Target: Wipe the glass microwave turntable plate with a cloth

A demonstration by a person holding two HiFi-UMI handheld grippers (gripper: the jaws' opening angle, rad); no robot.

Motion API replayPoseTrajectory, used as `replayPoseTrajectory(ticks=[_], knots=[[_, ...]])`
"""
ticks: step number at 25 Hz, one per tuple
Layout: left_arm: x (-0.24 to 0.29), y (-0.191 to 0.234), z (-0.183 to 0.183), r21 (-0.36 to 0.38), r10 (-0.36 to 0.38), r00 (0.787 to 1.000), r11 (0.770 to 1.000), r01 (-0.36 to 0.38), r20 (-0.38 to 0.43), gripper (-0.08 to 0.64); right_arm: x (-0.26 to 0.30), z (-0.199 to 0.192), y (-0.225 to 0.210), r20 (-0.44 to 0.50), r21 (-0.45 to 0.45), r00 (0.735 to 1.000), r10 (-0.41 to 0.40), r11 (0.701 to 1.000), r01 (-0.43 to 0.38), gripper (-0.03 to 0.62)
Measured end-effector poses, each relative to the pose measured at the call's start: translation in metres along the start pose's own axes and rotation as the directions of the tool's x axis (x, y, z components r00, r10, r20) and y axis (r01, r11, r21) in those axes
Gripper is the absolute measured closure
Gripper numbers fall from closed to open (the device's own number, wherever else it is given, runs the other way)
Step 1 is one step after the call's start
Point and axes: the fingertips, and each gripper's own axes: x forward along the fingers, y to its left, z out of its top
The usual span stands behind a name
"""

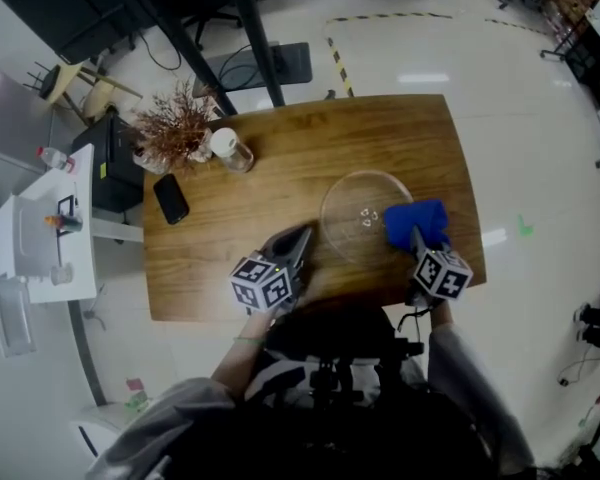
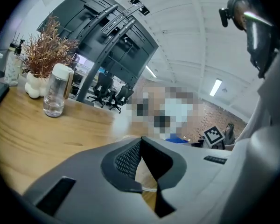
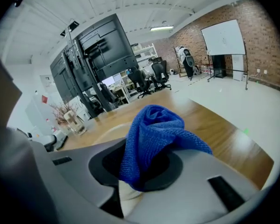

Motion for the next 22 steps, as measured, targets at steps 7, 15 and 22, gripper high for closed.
replayPoseTrajectory(ticks=[7,15,22], knots=[[-0.004,0.005,-0.001,-0.002,0.021,1.000,1.000,-0.021,0.001,0.560,0.018,-0.019,0.116,-0.055,-0.014,0.960,0.276,0.961,-0.277,0.514],[-0.011,0.010,0.001,-0.012,0.050,0.999,0.999,-0.050,0.017,0.560,0.039,-0.074,0.142,-0.186,-0.016,0.933,0.308,0.949,-0.316,0.514],[-0.013,0.014,-0.002,-0.023,0.066,0.998,0.998,-0.065,0.020,0.560,0.013,-0.045,0.053,-0.087,0.090,0.987,0.131,0.988,-0.124,0.514]])
